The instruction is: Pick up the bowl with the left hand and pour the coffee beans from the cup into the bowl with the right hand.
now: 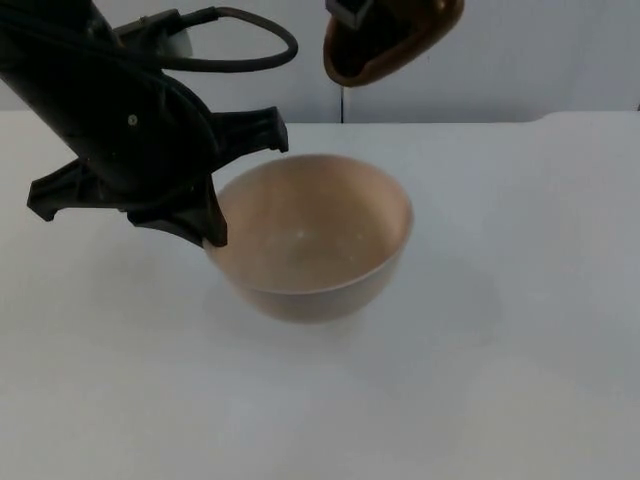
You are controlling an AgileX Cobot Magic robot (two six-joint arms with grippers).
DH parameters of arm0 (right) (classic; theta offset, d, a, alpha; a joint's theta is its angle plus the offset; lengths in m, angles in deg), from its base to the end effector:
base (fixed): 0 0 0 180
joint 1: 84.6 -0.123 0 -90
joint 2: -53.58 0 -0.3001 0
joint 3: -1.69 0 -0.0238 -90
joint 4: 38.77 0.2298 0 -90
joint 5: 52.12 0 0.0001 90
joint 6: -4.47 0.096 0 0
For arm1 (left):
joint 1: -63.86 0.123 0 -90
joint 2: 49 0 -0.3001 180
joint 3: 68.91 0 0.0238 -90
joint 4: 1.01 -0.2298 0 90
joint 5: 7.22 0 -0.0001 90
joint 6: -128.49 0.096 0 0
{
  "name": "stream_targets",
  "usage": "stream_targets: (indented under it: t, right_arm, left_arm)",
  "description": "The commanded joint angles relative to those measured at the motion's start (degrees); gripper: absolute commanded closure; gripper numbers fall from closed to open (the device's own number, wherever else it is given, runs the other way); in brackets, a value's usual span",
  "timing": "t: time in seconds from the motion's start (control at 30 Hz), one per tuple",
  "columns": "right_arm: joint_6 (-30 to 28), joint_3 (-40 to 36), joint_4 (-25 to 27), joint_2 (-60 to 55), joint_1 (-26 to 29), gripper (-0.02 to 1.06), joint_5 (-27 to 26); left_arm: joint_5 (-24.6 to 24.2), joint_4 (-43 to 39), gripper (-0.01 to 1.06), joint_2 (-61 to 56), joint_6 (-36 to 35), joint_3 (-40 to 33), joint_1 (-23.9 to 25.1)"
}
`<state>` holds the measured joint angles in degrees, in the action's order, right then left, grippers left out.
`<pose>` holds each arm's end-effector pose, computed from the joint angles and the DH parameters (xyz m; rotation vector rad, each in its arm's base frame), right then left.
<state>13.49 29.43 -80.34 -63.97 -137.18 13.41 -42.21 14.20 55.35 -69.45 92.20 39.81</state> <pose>0.2942 0.2891 0.3484 -1.0578 2.1261 -0.5073 0.2829 -0.1421 0.2201 -0.1159 2.8212 -0.4498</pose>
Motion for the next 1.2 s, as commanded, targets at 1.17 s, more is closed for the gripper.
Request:
stream_targets:
  t: [1.17]
  right_arm:
    - [-0.9,0.1,-15.8,-1.6,-4.6,1.04,2.7]
  left_arm:
    - [2.7,4.1,1.05,-0.4,-0.3,-0.1,0.2]
